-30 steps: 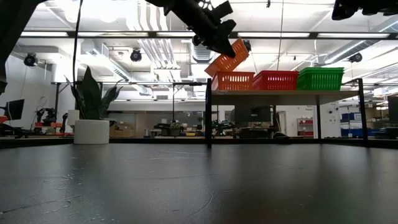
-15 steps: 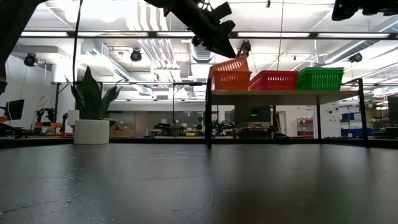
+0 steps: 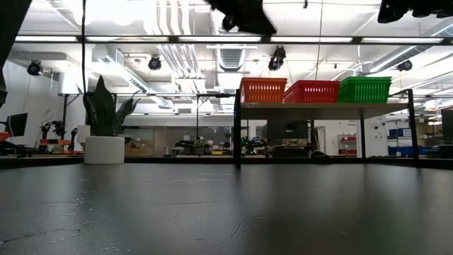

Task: Stack baskets on shelf by color
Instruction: Stack the orange bin on the other orange bins on the shelf

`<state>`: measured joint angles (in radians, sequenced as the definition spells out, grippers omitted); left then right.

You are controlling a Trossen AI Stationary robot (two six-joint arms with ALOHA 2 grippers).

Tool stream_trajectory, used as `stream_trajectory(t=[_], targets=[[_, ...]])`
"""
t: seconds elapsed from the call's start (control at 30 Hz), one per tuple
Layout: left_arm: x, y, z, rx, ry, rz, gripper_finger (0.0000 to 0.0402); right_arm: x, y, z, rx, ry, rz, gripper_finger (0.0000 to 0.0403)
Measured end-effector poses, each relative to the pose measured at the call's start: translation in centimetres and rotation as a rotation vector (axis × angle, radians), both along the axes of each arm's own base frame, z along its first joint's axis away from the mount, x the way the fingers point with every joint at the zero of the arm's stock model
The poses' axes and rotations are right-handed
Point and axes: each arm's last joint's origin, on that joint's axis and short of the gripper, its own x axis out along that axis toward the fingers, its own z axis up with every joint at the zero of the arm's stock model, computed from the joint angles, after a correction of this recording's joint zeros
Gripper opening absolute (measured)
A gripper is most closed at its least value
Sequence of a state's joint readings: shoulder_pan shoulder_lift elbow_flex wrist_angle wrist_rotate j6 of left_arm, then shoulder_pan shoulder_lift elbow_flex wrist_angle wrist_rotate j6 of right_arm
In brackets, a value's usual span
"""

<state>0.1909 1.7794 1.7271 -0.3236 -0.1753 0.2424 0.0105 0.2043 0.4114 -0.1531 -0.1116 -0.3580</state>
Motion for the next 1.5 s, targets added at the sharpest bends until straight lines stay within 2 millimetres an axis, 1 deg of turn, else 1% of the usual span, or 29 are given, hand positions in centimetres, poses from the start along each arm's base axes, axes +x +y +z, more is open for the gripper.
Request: stream_trajectory(t=[0.13,0.33,0.43,0.53,0.6,0.7,0.8,0.97,1.03,1.1,1.17,1.33,1.4,1.5], targets=[[0.4,-3.1,-0.2,0.009,0.01,-0.087,0.0109,0.0,0.0,0.0,-0.008,-0.003,0.0,0.0009],[0.6,-7.0,-2.0,0.035,0.081,-0.145,0.0109,0.0,0.0,0.0,-0.001,-0.002,0.0,0.0009],[0.5,-9.6,-2.9,0.035,0.103,-0.206,0.0109,0.0,0.0,0.0,0.0,-0.002,-0.002,0.0009],[0.0,-12.1,-4.1,0.037,0.159,-0.271,0.0109,0.0,0.0,0.1,0.024,-0.012,-0.006,0.0009],[-0.6,-13.7,-4.4,0.033,0.206,-0.309,0.0109,0.0,0.0,0.3,0.032,-0.024,-0.005,0.0009],[-1.5,-15.7,-4.5,-0.027,0.249,-0.327,0.0109,0.2,0.0,0.6,0.051,-0.05,-0.003,0.0009],[-2.3,-17.4,-5.1,-0.102,0.303,-0.319,0.0109,0.7,0.0,0.9,0.061,-0.073,0.004,0.0009],[-3.5,-19.5,-5.8,-0.171,0.385,-0.31,0.0109,2.5,0.2,0.9,0.058,-0.059,0.051,0.0009],[-4.1,-20.2,-6.2,-0.191,0.43,-0.304,0.0109,4.0,0.2,0.5,0.067,-0.009,0.073,0.0009],[-5.0,-20.7,-6.4,-0.23,0.486,-0.271,0.0109,5.2,0.3,-0.1,0.068,0.047,0.08,0.0009],[-6.1,-20.9,-6.6,-0.291,0.556,-0.201,0.0109,5.9,0.3,-0.1,0.069,0.08,0.079,0.0009],[-9.1,-21.0,-7.2,-0.42,0.757,0.004,0.0109,6.5,0.3,0.4,0.067,0.107,0.077,0.0009],[-10.4,-21.6,-7.5,-0.453,0.876,0.038,0.0109,6.6,0.3,0.4,0.058,0.118,0.077,0.0009],[-12.4,-22.9,-8.1,-0.49,1.027,0.054,0.0109,6.6,0.3,0.3,0.053,0.133,0.076,0.0009]])
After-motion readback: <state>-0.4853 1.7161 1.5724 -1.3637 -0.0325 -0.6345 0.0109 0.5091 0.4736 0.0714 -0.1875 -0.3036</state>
